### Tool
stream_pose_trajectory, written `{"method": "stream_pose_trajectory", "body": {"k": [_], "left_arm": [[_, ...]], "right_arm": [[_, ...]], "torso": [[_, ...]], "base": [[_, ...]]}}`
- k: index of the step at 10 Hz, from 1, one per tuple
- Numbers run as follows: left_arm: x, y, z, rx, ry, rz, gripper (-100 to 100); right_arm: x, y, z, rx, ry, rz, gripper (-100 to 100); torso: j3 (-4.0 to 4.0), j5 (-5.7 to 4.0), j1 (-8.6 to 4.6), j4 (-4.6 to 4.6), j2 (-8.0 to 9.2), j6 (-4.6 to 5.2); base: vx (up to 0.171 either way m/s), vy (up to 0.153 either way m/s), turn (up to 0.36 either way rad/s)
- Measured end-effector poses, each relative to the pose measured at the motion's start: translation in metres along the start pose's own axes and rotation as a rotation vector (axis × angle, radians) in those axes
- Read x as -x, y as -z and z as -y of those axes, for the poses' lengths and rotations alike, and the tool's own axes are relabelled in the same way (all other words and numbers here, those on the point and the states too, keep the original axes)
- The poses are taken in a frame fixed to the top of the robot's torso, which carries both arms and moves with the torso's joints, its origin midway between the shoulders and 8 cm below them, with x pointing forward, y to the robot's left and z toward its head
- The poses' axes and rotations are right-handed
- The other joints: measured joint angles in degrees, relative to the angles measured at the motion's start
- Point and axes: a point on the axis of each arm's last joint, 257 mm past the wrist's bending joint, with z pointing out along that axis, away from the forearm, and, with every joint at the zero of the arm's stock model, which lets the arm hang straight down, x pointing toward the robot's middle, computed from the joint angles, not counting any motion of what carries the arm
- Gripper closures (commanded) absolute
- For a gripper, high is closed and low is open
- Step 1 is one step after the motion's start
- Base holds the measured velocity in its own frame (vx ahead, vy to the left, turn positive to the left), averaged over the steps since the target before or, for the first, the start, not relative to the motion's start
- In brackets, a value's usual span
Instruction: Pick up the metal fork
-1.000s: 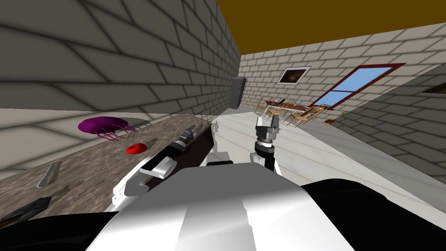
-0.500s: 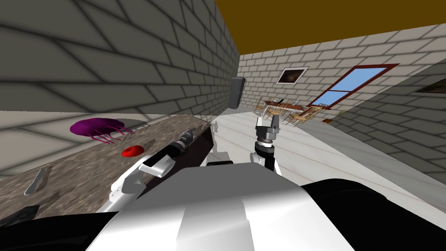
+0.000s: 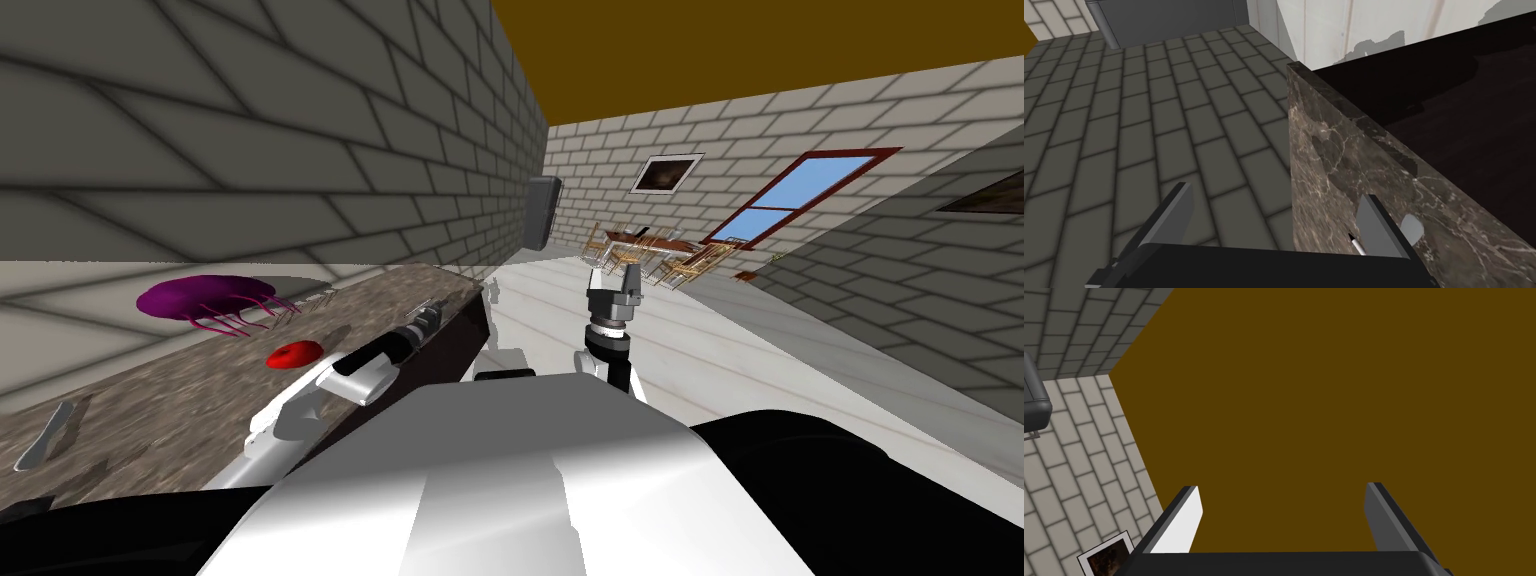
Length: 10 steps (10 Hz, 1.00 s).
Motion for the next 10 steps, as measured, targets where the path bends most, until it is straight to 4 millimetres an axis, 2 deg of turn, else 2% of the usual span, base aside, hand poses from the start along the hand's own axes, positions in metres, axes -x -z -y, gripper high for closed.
{"method": "stream_pose_trajectory", "body": {"k": [10], "left_arm": [[0.029,0.007,-0.082,0.336,-0.067,-0.008,-100]], "right_arm": [[0.000,0.000,0.000,0.000,0.000,0.000,0]], "torso": [[-0.08,0.01,0.04,-0.03,-0.15,0.01]], "base": [[0.046,0.012,-0.037]]}}
